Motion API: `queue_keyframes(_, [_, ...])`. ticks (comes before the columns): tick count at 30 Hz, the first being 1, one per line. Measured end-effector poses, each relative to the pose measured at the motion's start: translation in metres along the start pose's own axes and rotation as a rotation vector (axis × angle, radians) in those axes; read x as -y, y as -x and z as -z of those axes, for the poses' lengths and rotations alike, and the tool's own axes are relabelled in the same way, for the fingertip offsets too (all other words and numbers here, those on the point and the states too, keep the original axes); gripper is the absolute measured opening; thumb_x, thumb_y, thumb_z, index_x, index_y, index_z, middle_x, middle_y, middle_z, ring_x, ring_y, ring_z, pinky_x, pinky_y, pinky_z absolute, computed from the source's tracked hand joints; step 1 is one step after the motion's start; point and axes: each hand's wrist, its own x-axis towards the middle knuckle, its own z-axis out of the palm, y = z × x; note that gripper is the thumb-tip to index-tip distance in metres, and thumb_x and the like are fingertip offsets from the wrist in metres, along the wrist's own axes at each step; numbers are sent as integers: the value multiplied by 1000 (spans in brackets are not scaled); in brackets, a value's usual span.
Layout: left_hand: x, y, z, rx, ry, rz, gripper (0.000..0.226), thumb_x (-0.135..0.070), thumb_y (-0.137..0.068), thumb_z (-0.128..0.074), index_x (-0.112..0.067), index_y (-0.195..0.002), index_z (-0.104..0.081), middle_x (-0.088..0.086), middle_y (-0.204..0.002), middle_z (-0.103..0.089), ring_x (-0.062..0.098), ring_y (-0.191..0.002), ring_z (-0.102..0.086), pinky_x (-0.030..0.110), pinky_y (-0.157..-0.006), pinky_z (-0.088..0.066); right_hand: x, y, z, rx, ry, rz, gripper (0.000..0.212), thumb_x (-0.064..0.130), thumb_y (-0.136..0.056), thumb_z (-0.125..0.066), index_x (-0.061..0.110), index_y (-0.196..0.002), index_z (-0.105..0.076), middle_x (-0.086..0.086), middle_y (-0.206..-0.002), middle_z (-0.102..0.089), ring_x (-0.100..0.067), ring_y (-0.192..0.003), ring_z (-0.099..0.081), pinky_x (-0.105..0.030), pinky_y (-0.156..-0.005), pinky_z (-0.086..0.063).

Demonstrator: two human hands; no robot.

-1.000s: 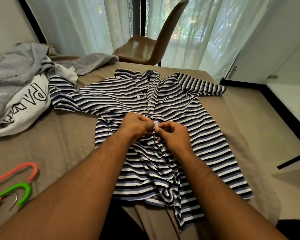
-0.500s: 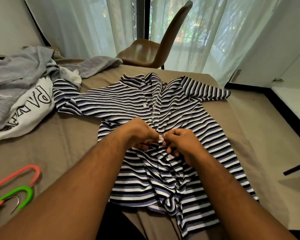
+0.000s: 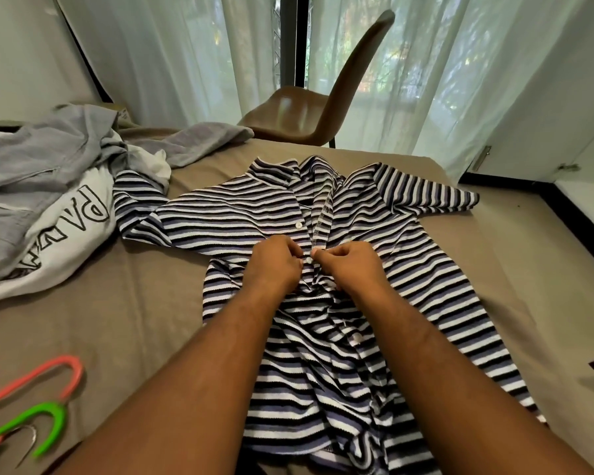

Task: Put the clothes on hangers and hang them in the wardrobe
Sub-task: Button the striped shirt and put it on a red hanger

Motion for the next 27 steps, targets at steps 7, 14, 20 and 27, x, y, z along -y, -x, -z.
queue_keyframes(7, [-1,1,-11,-32,-82,-34,14,-42,-87,-75,-37,-98,-69,-13,-92,-66,9,-87,-64,34,-79,-57,-17,-19,-18,-124,8,81,13,35,-91,-72,21,-92,-74,6,-82,-73,-13,-77,-70,-41,-79,-60])
queue_keyframes(14, [-3,-1,-12,-59,35,-5,11,-38,-87,-76,-31,-86,-67,-12,-85,-68,8,-82,-65,34,-76,-57,-33,4,-22,-294,-110,207,13,30,-92,-74,21,-101,-76,12,-84,-72,-2,-79,-67,-24,-73,-56])
queue_keyframes(20, [-6,-2,2,-12,312,36,7,-25,-86,-80,-25,-85,-74,-8,-81,-72,6,-75,-68,19,-60,-51,-34,6,-24,-250,-149,233,12,32,-89,-76,23,-97,-75,9,-78,-72,-5,-72,-67,-33,-70,-60])
queue_keyframes(27, [-3,-1,-1,10,310,43,7,-22,-83,-82,-25,-82,-76,-7,-80,-74,7,-77,-72,25,-73,-59,-37,13,-14,-115,-356,227,6,26,-92,-74,22,-97,-73,-3,-82,-75,-21,-72,-71,-45,-69,-61])
